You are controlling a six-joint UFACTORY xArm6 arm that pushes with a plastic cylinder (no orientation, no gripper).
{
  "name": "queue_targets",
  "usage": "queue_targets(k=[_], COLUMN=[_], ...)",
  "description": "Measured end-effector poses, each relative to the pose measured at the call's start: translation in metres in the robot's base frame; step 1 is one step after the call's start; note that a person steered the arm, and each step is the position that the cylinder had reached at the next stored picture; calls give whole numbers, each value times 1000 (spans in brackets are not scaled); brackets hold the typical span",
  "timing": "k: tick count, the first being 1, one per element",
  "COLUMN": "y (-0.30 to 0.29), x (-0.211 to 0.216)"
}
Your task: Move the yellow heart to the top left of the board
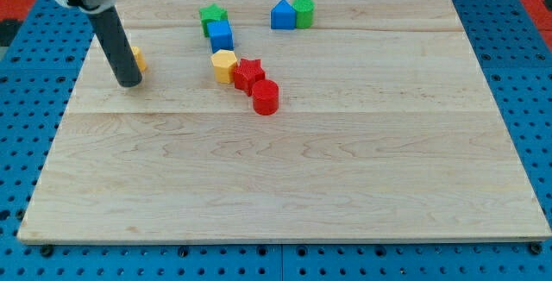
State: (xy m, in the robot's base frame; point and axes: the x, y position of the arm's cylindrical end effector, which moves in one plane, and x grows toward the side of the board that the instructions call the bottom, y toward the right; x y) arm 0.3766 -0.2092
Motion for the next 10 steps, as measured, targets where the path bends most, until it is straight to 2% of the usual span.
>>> queue_targets(k=[1, 2, 3, 4, 5, 6, 7, 9, 10], y=[13, 24, 30, 3, -1, -9, -15, -9, 62], x=[-55, -79, -42, -58, -75, -70, -91, -88, -104])
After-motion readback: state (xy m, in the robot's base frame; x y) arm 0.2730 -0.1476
